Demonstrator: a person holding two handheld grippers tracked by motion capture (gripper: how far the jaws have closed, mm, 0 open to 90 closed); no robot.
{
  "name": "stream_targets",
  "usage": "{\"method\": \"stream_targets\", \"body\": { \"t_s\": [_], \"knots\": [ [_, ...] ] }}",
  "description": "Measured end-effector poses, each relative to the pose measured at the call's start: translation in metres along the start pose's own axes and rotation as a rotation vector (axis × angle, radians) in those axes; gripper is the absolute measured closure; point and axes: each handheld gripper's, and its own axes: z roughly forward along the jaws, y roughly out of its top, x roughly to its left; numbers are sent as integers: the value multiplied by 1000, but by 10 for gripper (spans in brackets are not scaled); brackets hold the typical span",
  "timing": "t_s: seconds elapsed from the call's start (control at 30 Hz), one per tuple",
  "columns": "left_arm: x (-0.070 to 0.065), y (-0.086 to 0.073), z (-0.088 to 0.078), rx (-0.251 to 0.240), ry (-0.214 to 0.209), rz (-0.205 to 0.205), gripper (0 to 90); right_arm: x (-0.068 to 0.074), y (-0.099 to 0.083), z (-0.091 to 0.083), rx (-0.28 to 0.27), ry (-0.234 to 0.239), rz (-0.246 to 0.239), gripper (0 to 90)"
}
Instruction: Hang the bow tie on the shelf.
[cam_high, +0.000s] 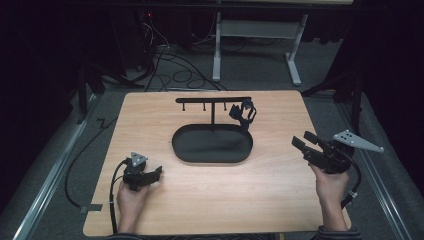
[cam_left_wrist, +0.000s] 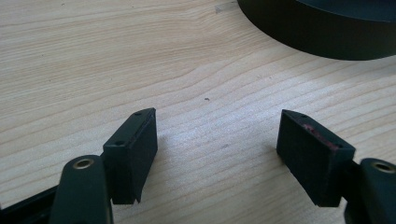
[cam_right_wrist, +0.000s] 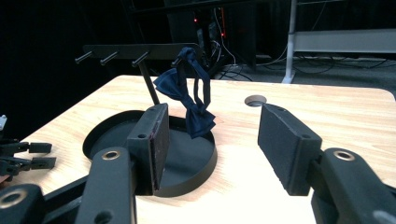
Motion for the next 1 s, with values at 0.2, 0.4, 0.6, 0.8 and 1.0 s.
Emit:
{"method": "stream_targets", "body": {
  "t_s": [0.2,0.4,0.6,0.8,1.0],
  "knots": [
    [0,0,0,1,-2,2,289,0,-11,-3,-8,1,5,445],
    [0,0,0,1,-3,2,286,-3,-22,-4,-7,-4,25,447],
    [0,0,0,1,-3,2,286,-2,-31,-3,-2,-2,31,450],
    [0,0,0,1,-3,2,286,-2,-42,-2,10,-2,47,453],
    [0,0,0,1,-3,3,286,-1,-50,2,25,1,51,457]
  ]
}}
